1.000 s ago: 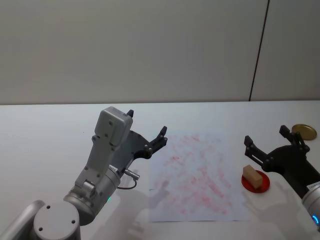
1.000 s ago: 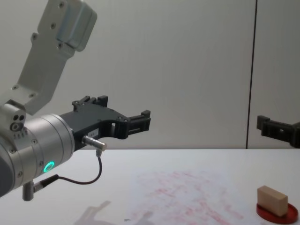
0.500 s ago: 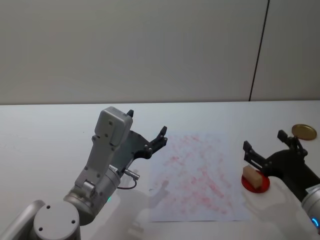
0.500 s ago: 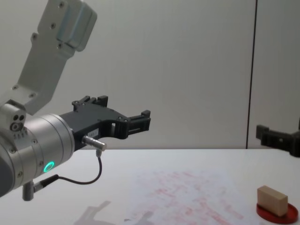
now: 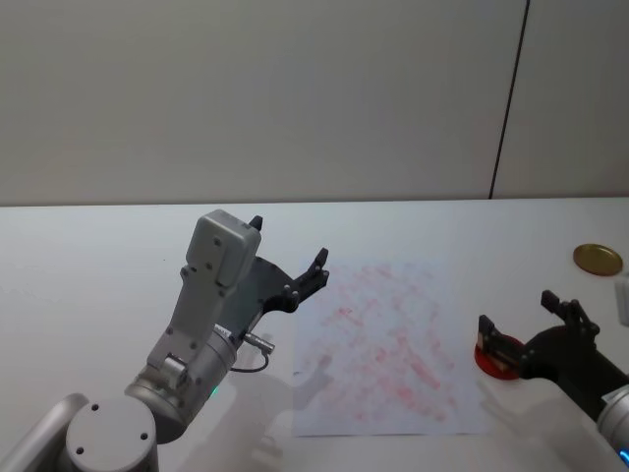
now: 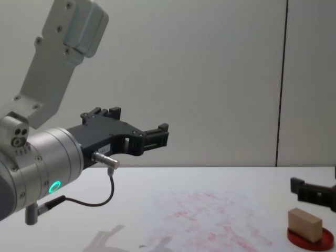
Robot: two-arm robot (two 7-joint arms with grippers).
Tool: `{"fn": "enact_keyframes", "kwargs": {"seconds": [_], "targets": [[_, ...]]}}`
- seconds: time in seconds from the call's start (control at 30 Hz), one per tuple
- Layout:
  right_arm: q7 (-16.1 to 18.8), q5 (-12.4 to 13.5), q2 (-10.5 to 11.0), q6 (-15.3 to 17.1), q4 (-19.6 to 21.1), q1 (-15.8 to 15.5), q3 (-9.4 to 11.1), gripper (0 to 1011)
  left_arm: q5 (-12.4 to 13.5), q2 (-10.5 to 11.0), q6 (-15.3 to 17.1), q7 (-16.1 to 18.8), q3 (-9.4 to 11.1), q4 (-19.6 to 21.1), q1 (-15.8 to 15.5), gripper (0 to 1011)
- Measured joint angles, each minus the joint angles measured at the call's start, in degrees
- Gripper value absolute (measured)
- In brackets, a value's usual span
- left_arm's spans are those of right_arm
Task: Use the one hand to pick up the stamp and affix it onto the A4 paper.
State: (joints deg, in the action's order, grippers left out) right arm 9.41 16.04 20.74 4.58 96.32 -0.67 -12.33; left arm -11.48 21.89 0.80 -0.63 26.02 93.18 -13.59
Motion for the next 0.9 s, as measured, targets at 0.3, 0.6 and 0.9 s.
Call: {"fn": "enact_keyframes", "kwargs": {"seconds": [0.3,0.6,0.9], "targets": [[1.9,-1.7,-0.1,1.6,-2.7,1.0,-0.2,1001,0.0,0.0,0.0,0.0,0.0,0.0,0.0,993],[3.1,-4.2,-1.1,2.9,-5.7,2.8,-1.0,1001,0.0,0.0,0.0,0.0,0.0,0.0,0.0,993],[3.7,-5.8,-2.2,4.0,-8.3,4.2,-1.7,984,0.0,0.0,0.0,0.0,0.0,0.0,0.0,993]]}}
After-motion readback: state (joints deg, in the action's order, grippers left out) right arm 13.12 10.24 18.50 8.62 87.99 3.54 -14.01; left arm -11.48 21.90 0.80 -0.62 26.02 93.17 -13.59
